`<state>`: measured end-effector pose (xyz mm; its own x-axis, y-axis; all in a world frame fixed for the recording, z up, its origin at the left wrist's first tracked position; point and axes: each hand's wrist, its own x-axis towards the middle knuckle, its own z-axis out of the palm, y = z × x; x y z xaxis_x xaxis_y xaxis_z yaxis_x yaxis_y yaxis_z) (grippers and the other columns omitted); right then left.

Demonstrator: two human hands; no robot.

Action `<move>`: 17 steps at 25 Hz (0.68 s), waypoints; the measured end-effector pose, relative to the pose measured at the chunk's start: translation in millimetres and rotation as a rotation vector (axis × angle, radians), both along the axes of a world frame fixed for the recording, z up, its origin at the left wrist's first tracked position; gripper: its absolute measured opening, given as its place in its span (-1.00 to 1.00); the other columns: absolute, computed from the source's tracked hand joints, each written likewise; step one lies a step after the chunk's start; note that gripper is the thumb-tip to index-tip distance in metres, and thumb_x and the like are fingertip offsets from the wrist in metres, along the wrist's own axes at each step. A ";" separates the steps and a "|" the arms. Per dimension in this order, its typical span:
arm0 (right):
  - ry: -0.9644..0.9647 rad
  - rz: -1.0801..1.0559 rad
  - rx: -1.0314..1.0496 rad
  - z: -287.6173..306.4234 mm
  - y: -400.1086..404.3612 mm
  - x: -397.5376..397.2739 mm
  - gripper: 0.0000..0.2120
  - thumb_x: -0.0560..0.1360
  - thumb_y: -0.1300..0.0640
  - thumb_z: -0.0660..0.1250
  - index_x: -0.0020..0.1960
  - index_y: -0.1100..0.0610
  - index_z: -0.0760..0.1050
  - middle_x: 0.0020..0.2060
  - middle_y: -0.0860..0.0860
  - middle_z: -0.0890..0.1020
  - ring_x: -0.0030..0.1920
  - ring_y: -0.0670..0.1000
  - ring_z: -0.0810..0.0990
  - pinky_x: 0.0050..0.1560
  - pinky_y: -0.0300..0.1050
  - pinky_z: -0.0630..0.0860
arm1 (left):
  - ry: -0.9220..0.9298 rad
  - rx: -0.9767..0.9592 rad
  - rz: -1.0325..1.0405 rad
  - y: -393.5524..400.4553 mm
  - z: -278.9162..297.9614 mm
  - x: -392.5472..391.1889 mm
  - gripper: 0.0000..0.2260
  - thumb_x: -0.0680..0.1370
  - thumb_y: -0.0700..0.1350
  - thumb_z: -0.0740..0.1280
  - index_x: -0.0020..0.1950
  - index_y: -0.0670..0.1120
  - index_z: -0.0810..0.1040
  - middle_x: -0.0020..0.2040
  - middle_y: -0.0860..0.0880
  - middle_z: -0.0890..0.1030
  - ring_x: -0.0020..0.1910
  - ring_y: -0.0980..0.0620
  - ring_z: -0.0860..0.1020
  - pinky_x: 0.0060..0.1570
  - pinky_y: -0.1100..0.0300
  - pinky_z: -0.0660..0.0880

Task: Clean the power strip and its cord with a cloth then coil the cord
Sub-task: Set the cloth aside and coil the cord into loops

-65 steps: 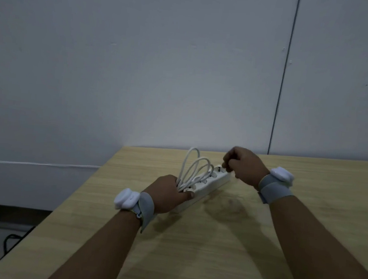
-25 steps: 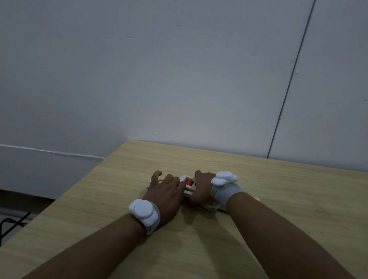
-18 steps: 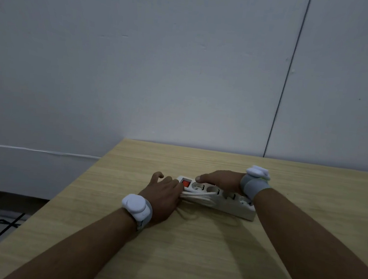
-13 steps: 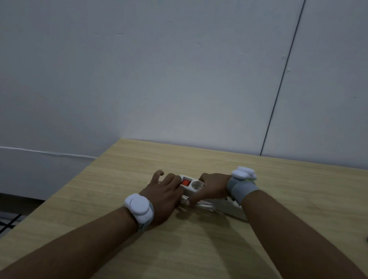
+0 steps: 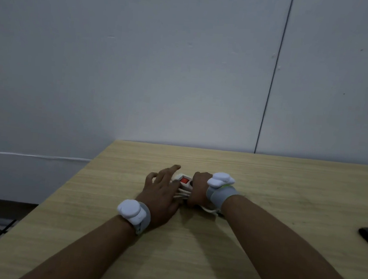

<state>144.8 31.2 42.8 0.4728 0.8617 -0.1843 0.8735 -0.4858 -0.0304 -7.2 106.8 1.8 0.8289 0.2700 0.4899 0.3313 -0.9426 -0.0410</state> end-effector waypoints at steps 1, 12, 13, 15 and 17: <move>0.016 -0.016 0.006 -1.6 -0.1 1.7 -0.64 0.35 -0.07 0.43 -0.04 0.10 0.37 -0.16 0.04 0.55 -0.27 0.02 0.51 -0.30 -0.15 0.45 | -0.115 -0.098 -0.015 2.8 6.6 -0.6 -0.52 0.50 0.08 0.29 0.38 -0.04 0.37 0.51 -0.11 0.13 0.45 -0.09 0.20 0.36 -0.05 0.20; -0.033 -0.211 0.108 -9.4 -11.4 32.4 -0.28 0.17 -0.23 0.37 0.15 0.15 0.23 -0.20 0.04 0.40 -0.24 0.03 0.48 -0.27 -0.09 0.46 | -0.409 -1.235 0.194 10.5 5.9 23.7 -0.41 0.57 -0.01 0.30 0.53 0.01 0.10 0.51 -0.15 0.20 0.41 -0.15 0.31 0.35 -0.08 0.32; -0.024 -0.214 0.097 -7.2 -13.8 35.6 -0.29 0.17 -0.22 0.37 0.14 0.15 0.24 -0.21 0.04 0.40 -0.26 0.02 0.48 -0.30 -0.10 0.45 | -0.387 -1.248 0.163 9.2 7.1 26.3 -0.38 0.58 -0.02 0.30 0.54 0.02 0.05 0.51 -0.15 0.20 0.41 -0.15 0.30 0.35 -0.07 0.33; 0.004 -0.219 0.078 -2.7 -21.5 43.3 -0.36 0.21 -0.18 0.37 0.12 0.16 0.28 -0.22 0.04 0.40 -0.29 0.00 0.46 -0.36 -0.13 0.40 | -0.290 -1.235 0.116 4.9 8.4 33.3 -0.33 0.59 -0.01 0.29 0.57 0.04 -0.04 0.52 -0.15 0.20 0.42 -0.14 0.30 0.31 -0.06 0.37; 0.029 -0.242 0.073 2.2 -32.1 53.7 -0.41 0.27 -0.15 0.37 0.14 0.18 0.32 -0.21 0.04 0.42 -0.27 0.01 0.48 -0.35 -0.13 0.41 | -0.180 -1.181 0.076 -1.6 8.5 43.5 -0.27 0.58 0.02 0.30 0.58 0.03 -0.12 0.53 -0.14 0.19 0.42 -0.14 0.31 0.26 -0.03 0.40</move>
